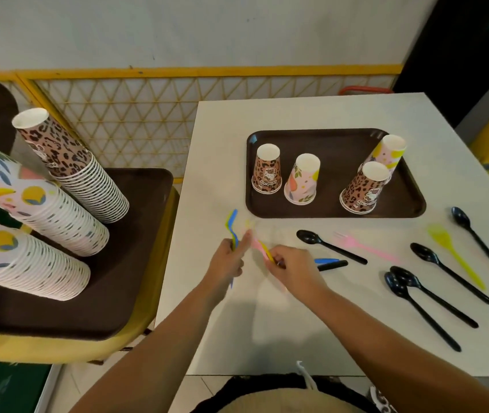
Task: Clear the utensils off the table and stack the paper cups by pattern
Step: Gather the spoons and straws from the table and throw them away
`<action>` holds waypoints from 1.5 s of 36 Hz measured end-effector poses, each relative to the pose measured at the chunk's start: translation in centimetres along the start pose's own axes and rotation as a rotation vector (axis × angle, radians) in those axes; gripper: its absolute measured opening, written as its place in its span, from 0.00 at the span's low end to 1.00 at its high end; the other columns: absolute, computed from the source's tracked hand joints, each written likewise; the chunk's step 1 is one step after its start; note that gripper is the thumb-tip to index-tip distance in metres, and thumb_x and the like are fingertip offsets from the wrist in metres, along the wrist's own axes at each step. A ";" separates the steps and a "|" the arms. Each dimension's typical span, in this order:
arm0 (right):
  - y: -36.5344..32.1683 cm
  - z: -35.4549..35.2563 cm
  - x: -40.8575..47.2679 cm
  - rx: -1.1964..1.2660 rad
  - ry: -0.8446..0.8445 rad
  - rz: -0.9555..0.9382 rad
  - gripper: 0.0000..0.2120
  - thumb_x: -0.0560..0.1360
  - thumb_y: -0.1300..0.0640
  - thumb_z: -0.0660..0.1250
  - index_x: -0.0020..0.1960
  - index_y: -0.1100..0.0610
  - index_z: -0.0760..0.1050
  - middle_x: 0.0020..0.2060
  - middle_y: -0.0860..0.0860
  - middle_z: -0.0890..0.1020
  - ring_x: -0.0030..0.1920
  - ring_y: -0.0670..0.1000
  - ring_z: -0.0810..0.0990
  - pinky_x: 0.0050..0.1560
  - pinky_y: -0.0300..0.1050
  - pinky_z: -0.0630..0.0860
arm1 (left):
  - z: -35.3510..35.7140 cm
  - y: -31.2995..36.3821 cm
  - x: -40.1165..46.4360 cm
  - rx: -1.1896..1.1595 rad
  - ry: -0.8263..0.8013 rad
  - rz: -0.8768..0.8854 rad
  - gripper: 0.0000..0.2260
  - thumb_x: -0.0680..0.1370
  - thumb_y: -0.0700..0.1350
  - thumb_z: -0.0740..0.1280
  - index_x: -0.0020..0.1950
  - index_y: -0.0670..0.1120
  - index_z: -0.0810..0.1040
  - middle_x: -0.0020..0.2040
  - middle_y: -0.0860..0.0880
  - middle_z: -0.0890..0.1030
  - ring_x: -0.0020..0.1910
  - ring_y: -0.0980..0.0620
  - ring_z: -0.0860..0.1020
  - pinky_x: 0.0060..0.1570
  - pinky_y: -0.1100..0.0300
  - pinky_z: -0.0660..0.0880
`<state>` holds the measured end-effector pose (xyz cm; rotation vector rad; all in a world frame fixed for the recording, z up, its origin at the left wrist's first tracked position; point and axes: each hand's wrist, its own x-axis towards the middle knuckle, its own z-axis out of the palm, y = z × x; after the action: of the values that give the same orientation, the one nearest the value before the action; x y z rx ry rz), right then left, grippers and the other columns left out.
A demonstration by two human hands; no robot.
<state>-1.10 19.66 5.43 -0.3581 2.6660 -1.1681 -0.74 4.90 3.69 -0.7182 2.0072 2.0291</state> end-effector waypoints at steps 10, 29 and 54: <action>0.9 -1.0 0.4 -0.110 -0.099 -0.057 0.07 0.74 0.57 0.67 0.45 0.61 0.79 0.37 0.55 0.82 0.38 0.54 0.78 0.39 0.39 0.69 | 5.0 -0.4 -1.3 0.033 0.092 0.002 0.15 0.82 0.44 0.57 0.34 0.46 0.67 0.30 0.50 0.67 0.28 0.55 0.65 0.28 0.65 0.64; 9.1 -2.6 0.2 -0.644 -0.311 -0.333 0.16 0.76 0.58 0.64 0.64 0.59 0.71 0.56 0.56 0.76 0.56 0.60 0.74 0.56 0.51 0.72 | 5.0 -0.5 -2.7 -0.222 0.255 -0.079 0.11 0.83 0.44 0.56 0.41 0.46 0.66 0.33 0.47 0.73 0.29 0.50 0.76 0.38 0.57 0.74; 10.4 -7.2 2.1 -0.466 -0.130 0.065 0.22 0.76 0.59 0.62 0.69 0.59 0.64 0.63 0.55 0.69 0.58 0.58 0.76 0.57 0.48 0.71 | 8.3 -1.3 -2.7 -0.160 0.240 -0.093 0.11 0.82 0.45 0.57 0.40 0.45 0.66 0.29 0.50 0.63 0.25 0.55 0.59 0.21 0.66 0.60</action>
<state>-6.50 30.82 2.28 -0.3989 2.7838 -0.4744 0.53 13.66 3.47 -1.1145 1.9014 2.1552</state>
